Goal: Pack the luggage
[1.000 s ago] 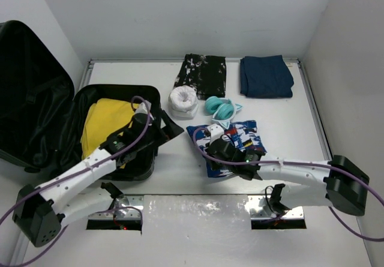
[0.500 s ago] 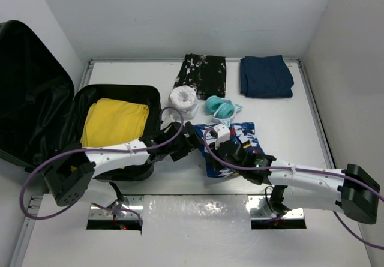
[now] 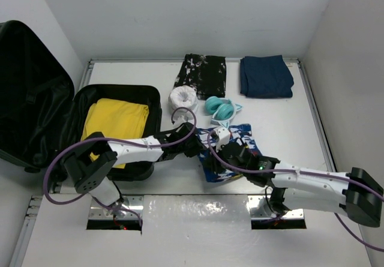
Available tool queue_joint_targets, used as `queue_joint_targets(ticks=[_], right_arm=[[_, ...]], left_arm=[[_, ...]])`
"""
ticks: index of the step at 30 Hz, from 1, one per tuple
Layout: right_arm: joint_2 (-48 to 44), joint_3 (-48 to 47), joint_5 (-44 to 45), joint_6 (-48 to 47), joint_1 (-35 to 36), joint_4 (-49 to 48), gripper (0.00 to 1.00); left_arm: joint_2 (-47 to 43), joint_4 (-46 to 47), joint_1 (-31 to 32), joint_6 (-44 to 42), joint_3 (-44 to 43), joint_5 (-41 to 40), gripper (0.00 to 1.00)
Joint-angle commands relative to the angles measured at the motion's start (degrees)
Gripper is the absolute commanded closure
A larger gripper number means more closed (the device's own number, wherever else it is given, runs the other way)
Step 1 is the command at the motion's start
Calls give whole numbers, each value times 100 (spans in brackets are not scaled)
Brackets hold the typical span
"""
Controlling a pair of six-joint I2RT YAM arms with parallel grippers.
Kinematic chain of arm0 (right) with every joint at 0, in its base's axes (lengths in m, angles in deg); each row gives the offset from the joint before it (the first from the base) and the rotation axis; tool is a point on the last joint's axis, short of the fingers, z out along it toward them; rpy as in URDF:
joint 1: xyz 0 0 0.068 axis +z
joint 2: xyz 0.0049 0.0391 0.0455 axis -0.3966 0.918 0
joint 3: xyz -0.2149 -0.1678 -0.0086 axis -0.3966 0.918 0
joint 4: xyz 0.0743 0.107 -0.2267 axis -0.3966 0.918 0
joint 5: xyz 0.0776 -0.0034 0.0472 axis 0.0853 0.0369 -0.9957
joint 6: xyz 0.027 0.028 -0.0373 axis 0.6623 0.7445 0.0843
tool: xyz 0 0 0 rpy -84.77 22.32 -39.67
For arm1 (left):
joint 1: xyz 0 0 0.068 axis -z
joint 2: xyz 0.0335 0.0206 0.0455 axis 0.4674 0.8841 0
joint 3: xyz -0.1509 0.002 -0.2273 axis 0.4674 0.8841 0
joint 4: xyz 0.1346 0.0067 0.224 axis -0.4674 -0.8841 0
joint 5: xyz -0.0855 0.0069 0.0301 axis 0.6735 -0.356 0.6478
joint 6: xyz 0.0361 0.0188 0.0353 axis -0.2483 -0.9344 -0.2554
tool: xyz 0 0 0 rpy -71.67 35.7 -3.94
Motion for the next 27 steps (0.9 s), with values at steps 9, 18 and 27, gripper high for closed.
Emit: queue_joint_targets(ticks=[9, 18, 27], right_arm=[[-2043, -431, -75, 293, 27, 1501, 1], [-3327, -1793, 1522, -102, 27, 3831, 1], [-3188, -2523, 2166, -401, 18, 4290, 1]], left_arm=[[-1521, -1227, 165, -1536, -297, -591, 100], [-2445, -3107, 174, -3004, -1086, -492, 100], [-2577, -4707, -481, -3578, -3793, -1881, 100]])
